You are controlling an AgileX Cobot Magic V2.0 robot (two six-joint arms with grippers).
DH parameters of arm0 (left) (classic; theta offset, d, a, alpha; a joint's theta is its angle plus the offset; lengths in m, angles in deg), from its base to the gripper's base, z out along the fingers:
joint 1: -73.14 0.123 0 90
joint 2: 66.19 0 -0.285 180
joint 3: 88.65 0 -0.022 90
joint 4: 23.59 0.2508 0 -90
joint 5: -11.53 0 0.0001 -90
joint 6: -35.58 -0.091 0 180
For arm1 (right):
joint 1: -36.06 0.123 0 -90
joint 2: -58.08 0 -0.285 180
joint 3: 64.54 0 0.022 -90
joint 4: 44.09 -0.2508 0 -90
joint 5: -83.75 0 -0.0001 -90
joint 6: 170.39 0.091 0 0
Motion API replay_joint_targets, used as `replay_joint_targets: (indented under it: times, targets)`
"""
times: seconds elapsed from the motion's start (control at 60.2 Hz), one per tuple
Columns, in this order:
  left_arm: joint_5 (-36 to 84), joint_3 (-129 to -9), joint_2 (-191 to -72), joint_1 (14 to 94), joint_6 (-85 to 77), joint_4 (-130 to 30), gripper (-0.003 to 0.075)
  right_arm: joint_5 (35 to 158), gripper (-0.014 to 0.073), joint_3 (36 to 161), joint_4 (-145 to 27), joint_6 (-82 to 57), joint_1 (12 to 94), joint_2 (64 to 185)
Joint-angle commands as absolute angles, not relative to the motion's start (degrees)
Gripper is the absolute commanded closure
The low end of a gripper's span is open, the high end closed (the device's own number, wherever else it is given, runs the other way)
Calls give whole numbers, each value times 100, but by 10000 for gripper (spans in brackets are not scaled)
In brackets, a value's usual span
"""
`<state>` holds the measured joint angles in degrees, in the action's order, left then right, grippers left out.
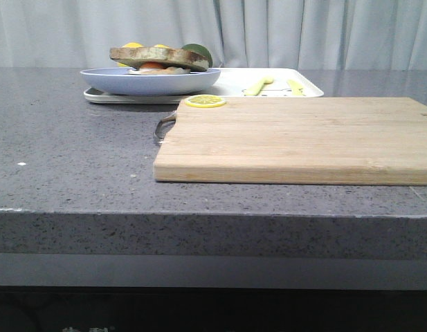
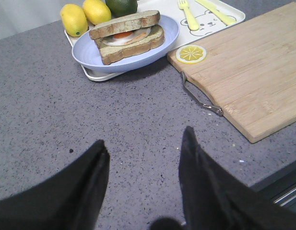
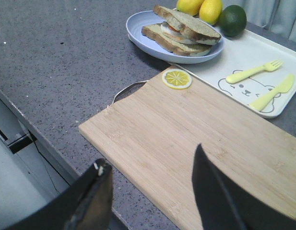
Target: Place bread and move sandwich to tray
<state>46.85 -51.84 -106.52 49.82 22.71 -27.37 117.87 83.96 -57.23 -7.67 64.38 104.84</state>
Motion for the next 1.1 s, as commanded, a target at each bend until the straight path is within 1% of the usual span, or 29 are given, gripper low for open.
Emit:
replay_joint_targets:
  times: [0.0, 0.299, 0.349, 0.415, 0.465, 0.565, 0.631, 0.697, 0.764, 0.781, 1.079]
  targets:
    - [4205, -5138, -10363, 4933, 2270, -2806, 381, 11393, 192, 8528, -5774, -822, 6433, 10473]
    - [4196, -4929, -10168, 4933, 2270, -2806, 381, 11431, 192, 8528, -5774, -822, 6433, 10473]
    - [4196, -4929, -10168, 4933, 2270, -2806, 382, 11437, 204, 8528, -5774, -822, 6433, 10473]
    - [4196, -4929, -10168, 4933, 2270, -2806, 398, 11444, 269, 8528, -5774, -822, 6433, 10473]
    - [4196, -4929, -10168, 4933, 2270, -2806, 429, 11458, 350, 8528, -5774, -822, 6433, 10473]
    - [4196, -4929, -10168, 4933, 2270, -2806, 521, 11508, 493, 8528, -5774, -822, 6433, 10473]
    - [4196, -4929, -10168, 4933, 2270, -2806, 598, 11536, 594, 8528, -5774, -822, 6433, 10473]
    - [4196, -4929, -10168, 4933, 2270, -2806, 666, 11564, 668, 8528, -5774, -822, 6433, 10480]
    - [4242, -4925, -10168, 4933, 2298, -2820, 733, 11555, 659, 8528, -5774, -822, 6433, 10497]
    - [4242, -4925, -10168, 4933, 2298, -2820, 738, 11549, 661, 8528, -5774, -822, 6433, 10497]
    - [4242, -4925, -10168, 4933, 2298, -2820, 738, 11546, 661, 8528, -5774, -822, 6433, 10510]
